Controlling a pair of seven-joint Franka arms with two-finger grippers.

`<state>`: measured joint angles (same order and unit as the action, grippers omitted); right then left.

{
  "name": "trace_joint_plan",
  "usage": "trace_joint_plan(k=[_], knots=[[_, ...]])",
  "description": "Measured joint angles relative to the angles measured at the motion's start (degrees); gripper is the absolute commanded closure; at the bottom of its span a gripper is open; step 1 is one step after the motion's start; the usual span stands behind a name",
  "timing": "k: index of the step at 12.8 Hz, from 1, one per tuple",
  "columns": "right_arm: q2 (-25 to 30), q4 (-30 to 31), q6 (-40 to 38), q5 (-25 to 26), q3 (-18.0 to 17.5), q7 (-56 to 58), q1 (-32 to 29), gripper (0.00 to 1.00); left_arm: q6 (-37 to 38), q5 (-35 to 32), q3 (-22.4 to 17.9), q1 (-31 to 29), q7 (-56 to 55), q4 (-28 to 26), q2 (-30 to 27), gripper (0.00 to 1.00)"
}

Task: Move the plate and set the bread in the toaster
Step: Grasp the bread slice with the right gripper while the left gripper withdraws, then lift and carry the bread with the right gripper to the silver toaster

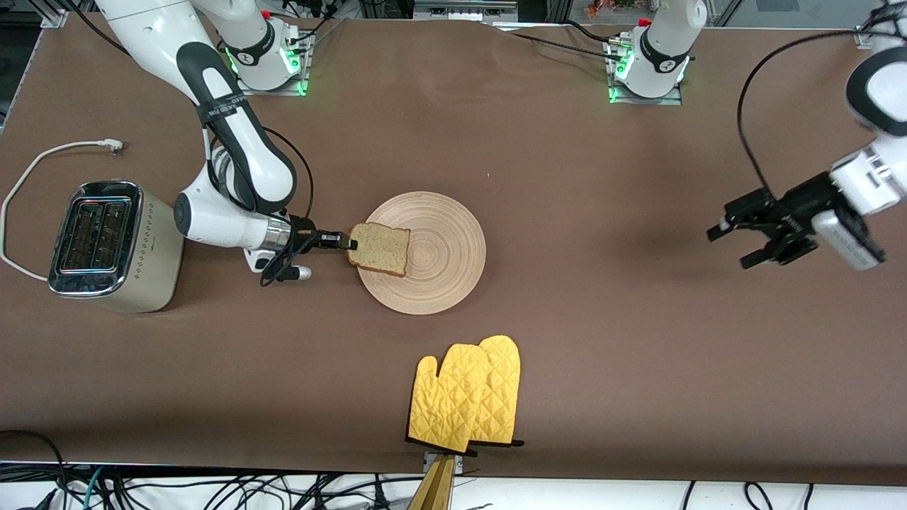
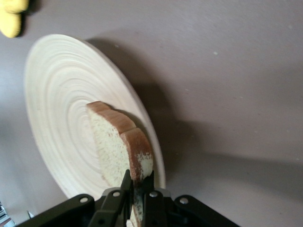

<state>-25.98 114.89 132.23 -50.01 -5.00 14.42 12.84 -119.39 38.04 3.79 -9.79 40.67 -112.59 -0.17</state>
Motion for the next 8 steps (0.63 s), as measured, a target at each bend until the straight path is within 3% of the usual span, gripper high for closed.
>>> trace_joint_plan(k=[3,5,8], knots=[[4.2,-1.1,-6.0,1.4,2.5,-0.2,0.0,1.0,6.6,-15.4,0.6,1.6,-13.9,0.0,-9.4,0.0],[7.1,-4.1,-13.5,10.6,5.5,-2.5,-0.2,1.0,12.1,-23.3,0.6,2.2,-18.2,0.3,-13.7,0.0],[9.8,-13.9,-28.8,26.3,9.1,-8.2,-0.3,1.0,20.2,-32.8,-2.9,4.1,-18.9,3.8,-14.8,0.0]])
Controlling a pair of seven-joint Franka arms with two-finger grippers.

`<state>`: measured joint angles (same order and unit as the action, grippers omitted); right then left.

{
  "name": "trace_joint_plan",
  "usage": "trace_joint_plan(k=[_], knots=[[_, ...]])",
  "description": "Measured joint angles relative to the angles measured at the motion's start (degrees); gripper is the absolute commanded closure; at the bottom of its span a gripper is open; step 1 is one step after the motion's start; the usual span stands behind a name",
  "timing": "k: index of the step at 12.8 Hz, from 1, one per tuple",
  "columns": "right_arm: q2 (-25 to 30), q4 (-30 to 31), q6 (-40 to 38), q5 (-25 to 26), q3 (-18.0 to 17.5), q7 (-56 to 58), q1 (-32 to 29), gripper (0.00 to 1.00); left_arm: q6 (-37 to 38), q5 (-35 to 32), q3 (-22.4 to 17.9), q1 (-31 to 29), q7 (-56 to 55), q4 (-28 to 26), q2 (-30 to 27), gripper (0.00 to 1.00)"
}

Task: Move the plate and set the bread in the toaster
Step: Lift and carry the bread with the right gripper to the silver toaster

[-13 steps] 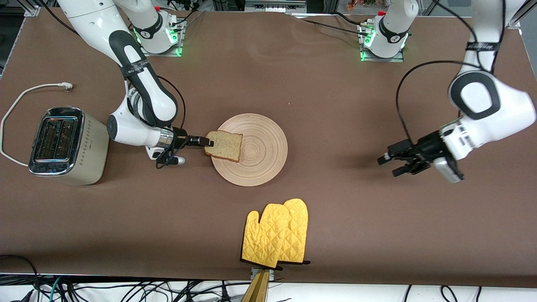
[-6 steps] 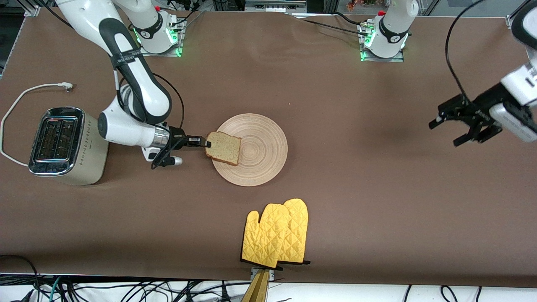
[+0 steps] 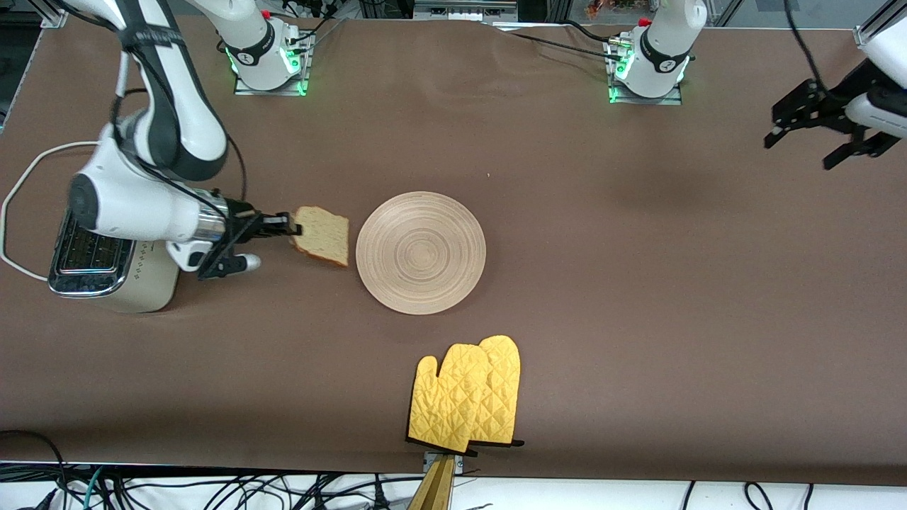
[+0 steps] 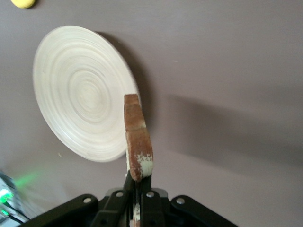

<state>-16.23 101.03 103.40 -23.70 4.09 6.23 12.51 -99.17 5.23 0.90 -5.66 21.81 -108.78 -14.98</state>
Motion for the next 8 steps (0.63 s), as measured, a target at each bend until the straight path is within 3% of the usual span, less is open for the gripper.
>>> trace_joint_plan(k=[4,8], knots=[[0.7,-10.5,-15.8,15.0,6.4,-0.9,-0.4,1.0,4.0,-5.4,-1.6,0.7,-1.0,1.3,0.8,0.0],[0.7,-16.5,-21.3,29.3,12.3,1.2,-0.5,1.0,7.3,-5.4,-0.4,1.8,-10.5,2.9,2.3,0.0]])
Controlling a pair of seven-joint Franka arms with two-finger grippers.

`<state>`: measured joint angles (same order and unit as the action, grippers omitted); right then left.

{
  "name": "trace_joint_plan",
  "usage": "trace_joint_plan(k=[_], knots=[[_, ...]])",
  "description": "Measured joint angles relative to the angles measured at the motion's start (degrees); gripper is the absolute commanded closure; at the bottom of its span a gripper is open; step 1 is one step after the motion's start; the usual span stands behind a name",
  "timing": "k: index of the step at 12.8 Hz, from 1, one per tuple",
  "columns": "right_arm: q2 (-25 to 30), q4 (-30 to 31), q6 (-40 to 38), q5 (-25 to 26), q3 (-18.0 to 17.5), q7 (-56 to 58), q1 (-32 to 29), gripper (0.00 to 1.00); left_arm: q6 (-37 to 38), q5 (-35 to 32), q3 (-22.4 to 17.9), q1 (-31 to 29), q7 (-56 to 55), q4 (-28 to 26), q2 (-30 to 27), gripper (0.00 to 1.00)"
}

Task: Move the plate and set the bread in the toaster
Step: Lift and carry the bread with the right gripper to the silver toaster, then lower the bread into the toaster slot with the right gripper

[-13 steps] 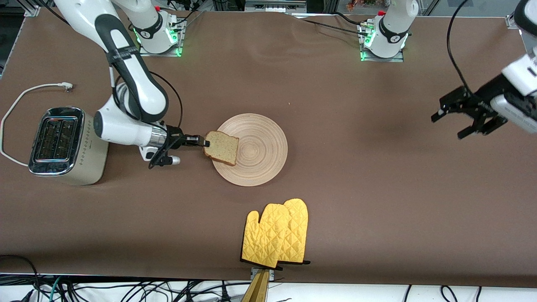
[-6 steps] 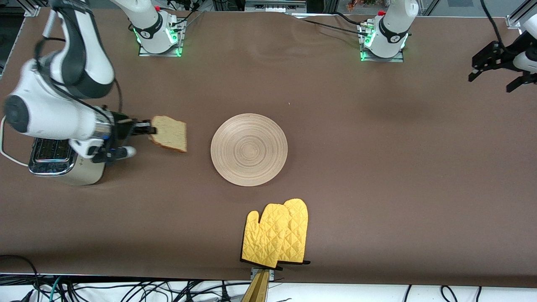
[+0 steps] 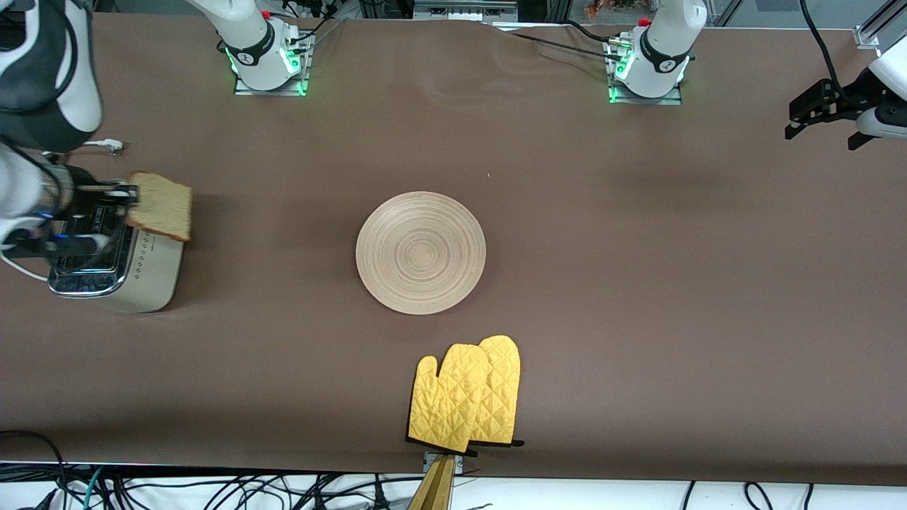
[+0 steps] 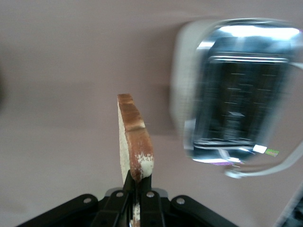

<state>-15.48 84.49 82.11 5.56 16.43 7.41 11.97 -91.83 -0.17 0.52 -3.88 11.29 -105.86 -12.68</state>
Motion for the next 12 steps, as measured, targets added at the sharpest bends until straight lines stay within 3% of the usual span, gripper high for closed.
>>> trace_joint_plan(k=[3,7,12], knots=[[0.0,-2.2,-0.5,5.5,2.5,2.4,-0.6,1.0,1.0,0.0,1.1,2.6,-6.7,3.8,1.6,0.0],[-1.1,-2.2,-0.2,6.4,4.6,2.4,-0.6,1.0,5.7,0.0,1.1,5.1,-11.6,13.5,9.0,0.0],[-3.2,-2.2,2.5,8.4,5.2,2.4,-0.8,1.0,6.6,0.0,1.1,5.7,-13.5,14.9,9.9,0.0]])
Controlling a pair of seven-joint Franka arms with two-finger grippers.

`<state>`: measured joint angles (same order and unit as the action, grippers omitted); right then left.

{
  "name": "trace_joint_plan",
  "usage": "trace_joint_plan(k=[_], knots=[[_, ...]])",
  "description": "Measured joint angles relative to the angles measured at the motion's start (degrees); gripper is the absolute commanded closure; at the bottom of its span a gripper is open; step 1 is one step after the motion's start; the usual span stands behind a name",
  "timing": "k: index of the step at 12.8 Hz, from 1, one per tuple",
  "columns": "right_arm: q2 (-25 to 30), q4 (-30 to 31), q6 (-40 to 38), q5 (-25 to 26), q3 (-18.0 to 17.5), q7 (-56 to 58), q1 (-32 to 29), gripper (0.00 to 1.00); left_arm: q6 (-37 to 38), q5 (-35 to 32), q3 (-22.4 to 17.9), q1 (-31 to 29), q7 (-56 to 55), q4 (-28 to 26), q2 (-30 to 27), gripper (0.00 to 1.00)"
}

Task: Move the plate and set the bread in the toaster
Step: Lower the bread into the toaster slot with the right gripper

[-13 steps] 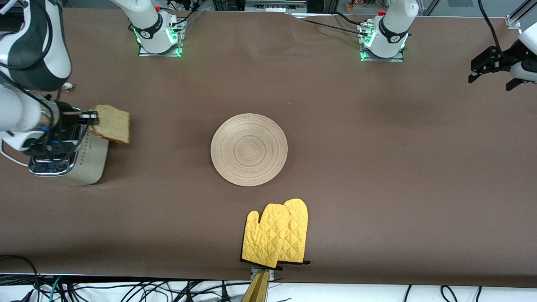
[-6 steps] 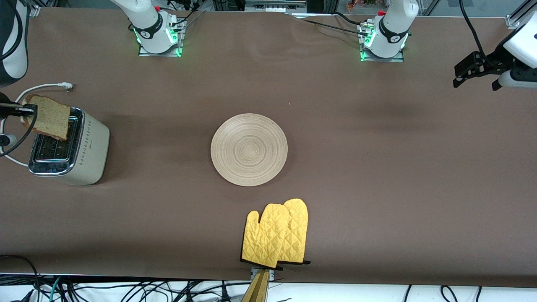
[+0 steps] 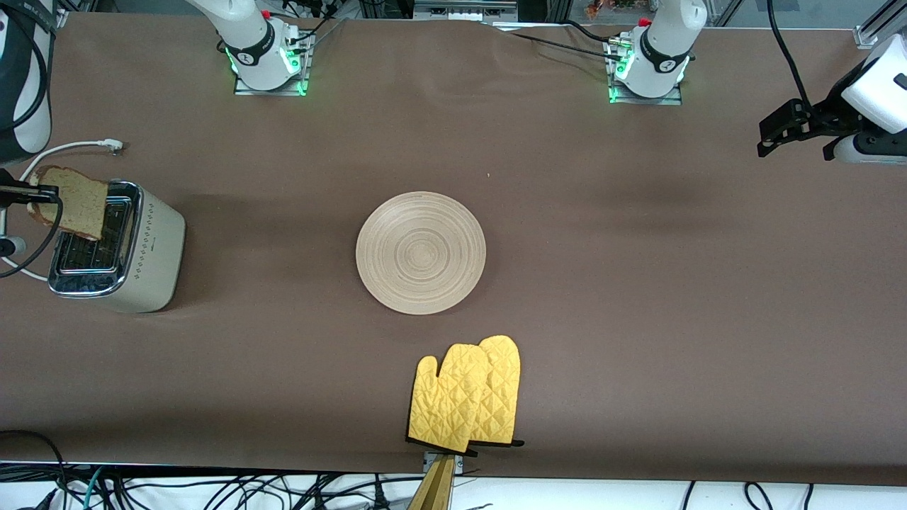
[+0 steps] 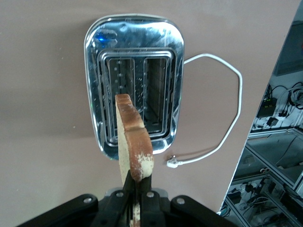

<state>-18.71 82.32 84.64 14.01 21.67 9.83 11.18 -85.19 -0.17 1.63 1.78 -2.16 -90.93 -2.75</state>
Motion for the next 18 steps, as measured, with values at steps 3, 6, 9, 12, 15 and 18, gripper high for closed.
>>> trace_joint_plan(k=[3,6,9,12,15,18], knots=[[-1.8,0.0,3.2,0.0,0.1,0.0,-0.5,1.0,0.0,0.0,0.0,0.0,-0.1,0.0,0.0,0.0],[-3.7,0.0,5.9,0.0,0.1,0.0,-0.8,1.0,0.1,0.0,0.0,0.0,-0.1,0.0,0.0,0.0],[-4.3,0.0,6.3,-0.1,0.0,0.0,-0.8,1.0,0.1,0.0,0.0,0.0,-0.1,0.0,0.0,0.0],[-4.3,0.0,6.3,-0.2,0.0,0.0,-0.8,1.0,0.1,0.0,0.0,0.0,-0.2,0.0,0.0,0.0],[-4.8,0.1,6.7,-0.2,0.0,0.0,-0.8,0.0,0.1,0.0,0.0,0.0,-0.2,0.0,0.0,0.0],[-5.4,0.1,7.9,-2.5,-0.1,-0.1,-0.5,0.0,0.1,0.0,0.8,0.0,-0.2,0.1,0.0,0.0]])
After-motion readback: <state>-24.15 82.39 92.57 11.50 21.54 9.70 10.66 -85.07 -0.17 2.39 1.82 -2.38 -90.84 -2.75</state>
